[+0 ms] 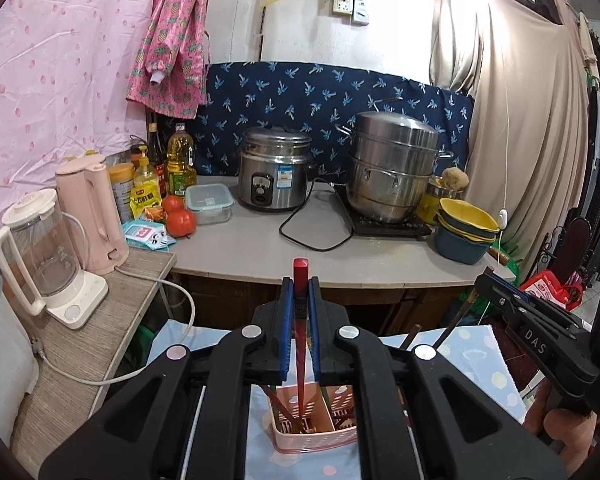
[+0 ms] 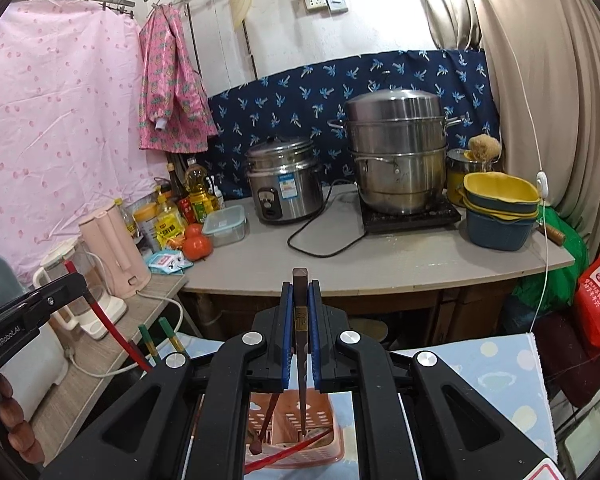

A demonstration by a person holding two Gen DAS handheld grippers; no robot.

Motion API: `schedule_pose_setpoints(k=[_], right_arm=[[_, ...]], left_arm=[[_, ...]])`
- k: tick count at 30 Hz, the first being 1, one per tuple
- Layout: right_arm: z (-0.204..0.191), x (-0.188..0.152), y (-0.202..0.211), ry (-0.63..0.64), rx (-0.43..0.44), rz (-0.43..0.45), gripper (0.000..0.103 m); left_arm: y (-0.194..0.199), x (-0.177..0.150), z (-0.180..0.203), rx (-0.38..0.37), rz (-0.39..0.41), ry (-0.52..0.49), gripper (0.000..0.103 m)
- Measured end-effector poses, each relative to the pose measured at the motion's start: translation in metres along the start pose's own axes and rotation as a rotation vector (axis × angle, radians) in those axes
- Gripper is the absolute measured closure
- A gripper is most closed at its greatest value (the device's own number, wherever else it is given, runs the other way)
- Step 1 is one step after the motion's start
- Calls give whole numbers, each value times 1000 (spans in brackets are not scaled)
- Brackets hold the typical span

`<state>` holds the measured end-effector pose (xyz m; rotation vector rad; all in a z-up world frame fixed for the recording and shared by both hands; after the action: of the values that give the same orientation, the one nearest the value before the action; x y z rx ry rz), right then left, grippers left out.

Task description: Organize utensils

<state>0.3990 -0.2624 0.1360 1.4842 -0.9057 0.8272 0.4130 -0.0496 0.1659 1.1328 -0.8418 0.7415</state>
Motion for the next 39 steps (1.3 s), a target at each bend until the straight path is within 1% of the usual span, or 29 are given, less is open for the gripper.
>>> schedule_pose_setpoints(k=[9, 13, 14, 15, 16, 17, 18, 19, 20, 22, 27, 31, 32, 34, 36, 39], right_arm=[[-5, -17, -26, 14, -3, -59, 96], [-5, -23, -34, 18, -8, -81, 96], [-5, -24, -35, 18, -10, -80, 93], [-5, -25, -35, 19, -15, -78, 90], [-5, -26, -34, 20, -18, -77, 88], [-5, -26, -33, 18, -18, -75, 82], [-4, -27, -32, 16, -19, -72, 75], [-3, -28, -30, 13, -24, -67, 72], [-3, -29, -28, 10, -26, -63, 69], [-2, -30, -26, 7, -27, -61, 69], [0, -35, -16, 0, -32, -57, 63], [-2, -42, -8, 3, -29, -67, 63], [-3, -44, -5, 4, -29, -68, 61], [-4, -48, 1, 1, -26, -71, 57], [-6, -54, 8, 0, -21, -77, 56], [-10, -63, 19, 0, -21, -90, 55]], left_arm=[[-21, -15, -4, 13, -35, -5, 95], [-25, -20, -6, 24, -38, -1, 95], [-26, -20, -7, 25, -36, 2, 95], [-26, -20, -7, 29, -35, 5, 93], [-27, -21, -8, 31, -34, 9, 87], [-27, -22, -9, 37, -32, 12, 82], [-27, -22, -10, 46, -28, 16, 67], [-25, -23, -11, 57, -21, 22, 53], [-23, -24, -12, 65, -9, 27, 49], [-22, -26, -14, 66, -9, 33, 48], [-18, -33, -17, 70, -24, 36, 48], [-11, -41, -17, 68, -35, 36, 47], [-10, -44, -17, 69, -37, 36, 46], [-5, -48, -16, 73, -40, 32, 40], [0, -52, -15, 78, -41, 32, 38], [9, -61, -16, 77, -47, 40, 37]])
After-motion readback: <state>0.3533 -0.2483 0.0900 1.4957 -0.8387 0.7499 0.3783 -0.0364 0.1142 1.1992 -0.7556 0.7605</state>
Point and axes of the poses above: each gripper's, at about its wrist camera, not at the fingertips, and y roughly against the way its jaws point, z to its right, x to its top, the point moved 4 cm from there along -y, roughly the way its jaws point, and after that the axes turned 6 degrees about y, right-handed, at the moved point
